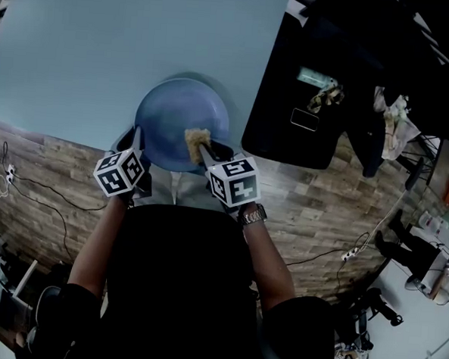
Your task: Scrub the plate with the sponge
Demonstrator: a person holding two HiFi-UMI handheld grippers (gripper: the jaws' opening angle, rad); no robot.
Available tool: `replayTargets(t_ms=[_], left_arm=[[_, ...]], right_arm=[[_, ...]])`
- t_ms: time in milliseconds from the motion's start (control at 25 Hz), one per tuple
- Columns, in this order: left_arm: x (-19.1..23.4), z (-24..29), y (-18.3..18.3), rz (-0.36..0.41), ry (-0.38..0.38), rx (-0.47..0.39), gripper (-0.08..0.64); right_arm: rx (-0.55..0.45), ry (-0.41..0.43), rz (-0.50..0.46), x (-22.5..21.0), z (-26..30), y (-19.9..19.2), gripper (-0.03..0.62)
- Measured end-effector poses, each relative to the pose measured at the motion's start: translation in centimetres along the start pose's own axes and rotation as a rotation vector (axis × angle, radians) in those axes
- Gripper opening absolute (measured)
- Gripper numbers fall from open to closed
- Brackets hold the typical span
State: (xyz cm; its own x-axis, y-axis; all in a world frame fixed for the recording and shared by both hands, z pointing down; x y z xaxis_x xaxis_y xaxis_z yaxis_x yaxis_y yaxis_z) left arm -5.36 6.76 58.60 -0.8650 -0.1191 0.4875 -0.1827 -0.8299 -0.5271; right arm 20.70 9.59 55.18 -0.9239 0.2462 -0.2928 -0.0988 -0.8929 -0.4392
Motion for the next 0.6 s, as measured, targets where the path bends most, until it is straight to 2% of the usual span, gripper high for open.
replayTargets(t_ms=[600], left_arm=[[0.1,-0.3,0.0,0.007,-0.003,0.007,0.006]], right_arm=[[-0.032,-0.103,-0.023,-2.2,-0.3,1.6,0.066]])
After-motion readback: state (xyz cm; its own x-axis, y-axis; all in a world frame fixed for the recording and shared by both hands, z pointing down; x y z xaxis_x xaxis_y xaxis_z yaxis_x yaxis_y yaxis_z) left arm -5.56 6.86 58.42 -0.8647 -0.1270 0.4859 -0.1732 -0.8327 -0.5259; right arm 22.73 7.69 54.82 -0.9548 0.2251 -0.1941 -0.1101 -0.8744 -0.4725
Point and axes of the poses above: the fingertips, and each gripper's own axes: z forward along the fingers, x to its left, y out of its top, the point moved 9 cm from there along -z, backward along the fingers, and after that the axes turned 11 degrees about -y, right-handed, at the moved point
